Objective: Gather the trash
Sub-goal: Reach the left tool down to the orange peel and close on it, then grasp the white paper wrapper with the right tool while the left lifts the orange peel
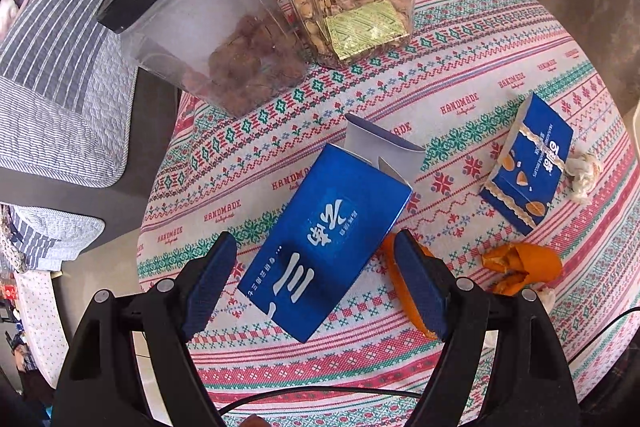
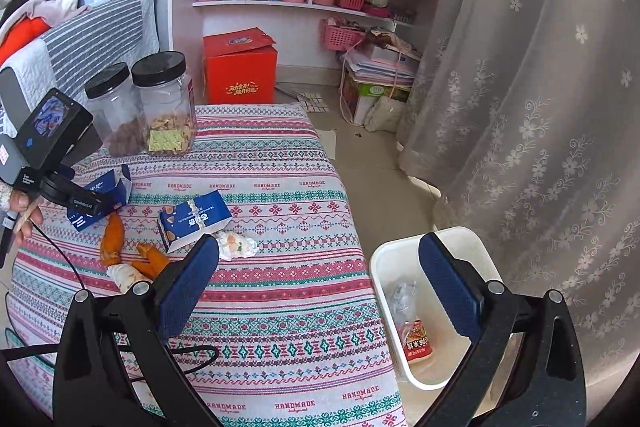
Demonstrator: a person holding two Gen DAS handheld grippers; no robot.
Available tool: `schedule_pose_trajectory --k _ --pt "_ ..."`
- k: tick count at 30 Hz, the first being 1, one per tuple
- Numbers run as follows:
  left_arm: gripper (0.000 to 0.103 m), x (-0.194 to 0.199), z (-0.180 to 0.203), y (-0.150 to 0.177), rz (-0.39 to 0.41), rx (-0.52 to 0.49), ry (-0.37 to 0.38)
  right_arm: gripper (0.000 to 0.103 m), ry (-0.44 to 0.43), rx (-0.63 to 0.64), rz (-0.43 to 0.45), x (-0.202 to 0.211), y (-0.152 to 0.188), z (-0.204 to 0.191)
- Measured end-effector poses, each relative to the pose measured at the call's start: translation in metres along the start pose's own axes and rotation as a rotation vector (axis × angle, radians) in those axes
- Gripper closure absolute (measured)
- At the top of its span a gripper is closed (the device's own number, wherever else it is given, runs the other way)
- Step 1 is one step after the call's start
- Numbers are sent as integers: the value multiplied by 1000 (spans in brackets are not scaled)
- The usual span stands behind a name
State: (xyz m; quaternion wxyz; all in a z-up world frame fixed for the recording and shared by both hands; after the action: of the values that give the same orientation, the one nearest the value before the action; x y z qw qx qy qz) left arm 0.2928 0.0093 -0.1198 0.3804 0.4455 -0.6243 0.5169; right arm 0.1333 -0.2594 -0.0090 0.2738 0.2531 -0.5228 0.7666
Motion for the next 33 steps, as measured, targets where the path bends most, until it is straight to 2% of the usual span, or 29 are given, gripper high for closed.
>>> schedule_pose_trajectory --k 2,4,6,10,13,15,17,22,23,25,29,31,33 --pt "24 17 -2 4 51 40 40 7 -1 1 -8 -3 0 0" --pt "24 39 1 16 80 60 142 7 1 0 -10 -2 -1 1" --pt "24 54 9 33 73 57 234 7 4 0 -6 -1 -1 2" --pt "24 35 26 56 -26 143 211 7 4 -4 -5 1 0 3" --pt "35 3 24 60 -104 303 201 7 1 2 -1 3 1 3" --pt "42 -11 22 58 -107 402 195 7 -7 0 -6 2 3 6" --pt "45 -19 25 55 -86 448 152 7 -30 -5 -14 -1 5 8" --pt "62 -31 35 49 -90 462 109 7 -159 -10 -22 -10 4 2" --pt "72 -29 38 50 -83 444 115 7 -190 -5 -24 -12 3 -1" --pt "80 -16 40 55 -73 409 150 9 -248 17 -21 -17 1 -11" --pt "83 43 22 77 6 368 242 22 -372 152 -17 -26 0 -46" --pt "83 79 3 95 51 365 293 30 -476 222 -25 -28 1 -66" --pt "83 112 -20 115 97 386 367 32 -576 298 -20 -26 3 -86"
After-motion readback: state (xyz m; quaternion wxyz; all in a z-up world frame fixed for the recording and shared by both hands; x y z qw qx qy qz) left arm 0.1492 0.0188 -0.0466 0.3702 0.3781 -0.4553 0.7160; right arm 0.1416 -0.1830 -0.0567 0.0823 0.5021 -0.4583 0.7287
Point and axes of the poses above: each gripper's, at about its wrist camera, not at the fingertips, and x roughly against the way its jaws point, z to its right, y to its underside, the point moved 1 cm from there along -x, roughly the way its jaws point, and after that the axes turned 13 degrees about x, right-handed, at the moved point
